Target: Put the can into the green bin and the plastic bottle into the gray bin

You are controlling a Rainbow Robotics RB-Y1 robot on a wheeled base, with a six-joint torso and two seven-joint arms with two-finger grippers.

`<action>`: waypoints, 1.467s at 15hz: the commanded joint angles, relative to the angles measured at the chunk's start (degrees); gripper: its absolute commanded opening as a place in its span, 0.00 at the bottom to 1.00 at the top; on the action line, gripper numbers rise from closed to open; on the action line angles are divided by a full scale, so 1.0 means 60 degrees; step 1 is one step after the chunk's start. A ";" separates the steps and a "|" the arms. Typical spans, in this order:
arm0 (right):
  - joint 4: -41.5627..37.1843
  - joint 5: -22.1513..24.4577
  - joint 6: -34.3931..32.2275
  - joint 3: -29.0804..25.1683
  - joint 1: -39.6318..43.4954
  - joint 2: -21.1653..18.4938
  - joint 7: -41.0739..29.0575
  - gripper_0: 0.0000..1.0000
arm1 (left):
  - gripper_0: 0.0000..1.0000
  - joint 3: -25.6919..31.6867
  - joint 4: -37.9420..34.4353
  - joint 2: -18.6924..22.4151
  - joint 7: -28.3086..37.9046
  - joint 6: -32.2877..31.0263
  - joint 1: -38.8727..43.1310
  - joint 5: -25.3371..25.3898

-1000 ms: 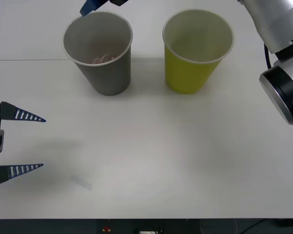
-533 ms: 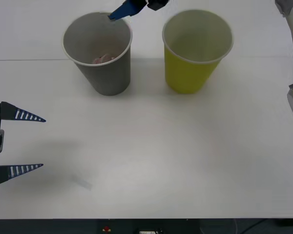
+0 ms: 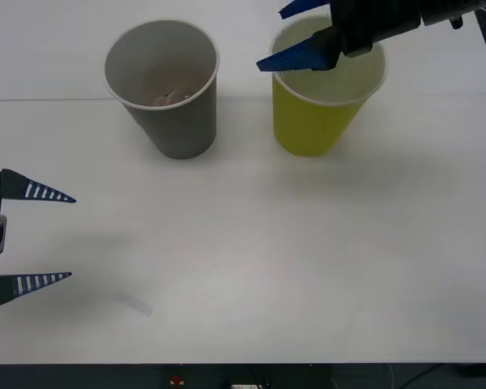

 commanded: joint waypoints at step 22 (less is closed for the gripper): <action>-0.2082 -0.2656 -0.0970 -0.3355 0.7676 -0.1152 0.7662 1.00 | 1.00 0.0000 0.0000 0.0000 0.0000 0.0000 0.0000 0.0000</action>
